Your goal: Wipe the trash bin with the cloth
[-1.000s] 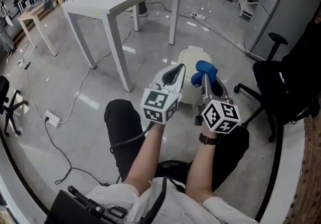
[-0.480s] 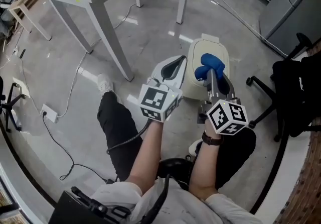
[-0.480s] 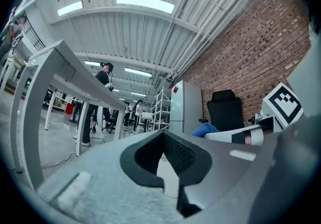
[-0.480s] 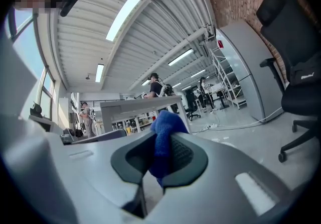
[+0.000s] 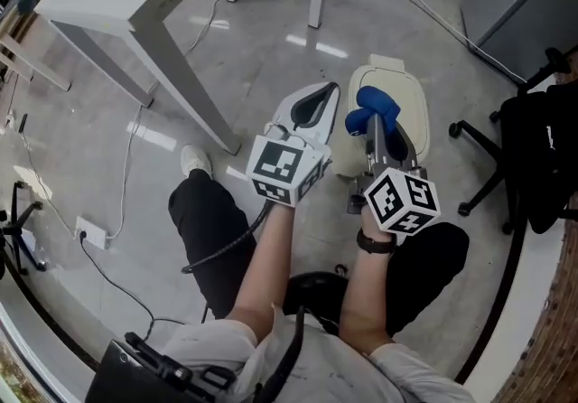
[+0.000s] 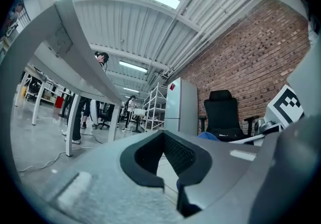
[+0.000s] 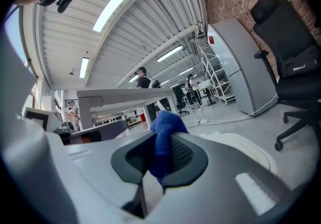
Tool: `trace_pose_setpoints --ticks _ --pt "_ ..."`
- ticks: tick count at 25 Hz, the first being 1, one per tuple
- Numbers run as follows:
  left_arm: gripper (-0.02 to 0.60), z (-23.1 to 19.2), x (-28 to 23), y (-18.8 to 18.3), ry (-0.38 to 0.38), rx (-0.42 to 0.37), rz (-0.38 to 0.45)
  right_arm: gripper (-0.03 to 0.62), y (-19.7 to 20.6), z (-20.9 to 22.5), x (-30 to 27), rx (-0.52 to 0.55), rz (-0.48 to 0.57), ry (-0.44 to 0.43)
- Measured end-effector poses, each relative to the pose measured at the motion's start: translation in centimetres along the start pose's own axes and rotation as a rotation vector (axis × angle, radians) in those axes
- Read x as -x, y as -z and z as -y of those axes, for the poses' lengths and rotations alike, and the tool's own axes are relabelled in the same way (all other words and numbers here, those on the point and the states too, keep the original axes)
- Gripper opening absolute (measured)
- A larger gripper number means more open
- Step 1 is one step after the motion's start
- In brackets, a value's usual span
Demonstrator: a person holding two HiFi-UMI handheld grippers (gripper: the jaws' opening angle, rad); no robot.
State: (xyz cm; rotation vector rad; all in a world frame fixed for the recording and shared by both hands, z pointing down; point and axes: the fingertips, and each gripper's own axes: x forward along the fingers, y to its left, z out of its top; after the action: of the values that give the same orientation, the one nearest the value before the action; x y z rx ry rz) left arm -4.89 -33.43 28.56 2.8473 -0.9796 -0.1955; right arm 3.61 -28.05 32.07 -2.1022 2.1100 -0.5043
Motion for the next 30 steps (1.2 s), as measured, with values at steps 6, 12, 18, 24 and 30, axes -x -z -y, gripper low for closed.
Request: trace_pose_setpoints --ticks 6,12,18,24,30 --pt "0.000 -0.5 -1.3 0.5 0.110 0.004 -0.046 0.038 0.5 0.7 -0.1 -0.067 0.047 0.119" --pt "0.000 -2.5 -2.1 0.0 0.201 0.012 -0.063 0.038 0.5 0.1 -0.4 -0.099 0.110 0.223" --pt "0.000 -4.0 -2.0 -0.2 0.293 0.039 -0.045 0.038 1.2 -1.3 -1.1 -0.117 0.137 0.297" --pt "0.000 -5.7 -1.8 -1.0 0.342 0.037 -0.029 0.038 1.2 -3.2 -2.0 -0.098 0.168 0.364" --pt "-0.002 -6.8 -3.3 0.2 0.328 0.023 -0.040 0.038 3.8 -1.8 -5.0 -0.107 0.101 0.369"
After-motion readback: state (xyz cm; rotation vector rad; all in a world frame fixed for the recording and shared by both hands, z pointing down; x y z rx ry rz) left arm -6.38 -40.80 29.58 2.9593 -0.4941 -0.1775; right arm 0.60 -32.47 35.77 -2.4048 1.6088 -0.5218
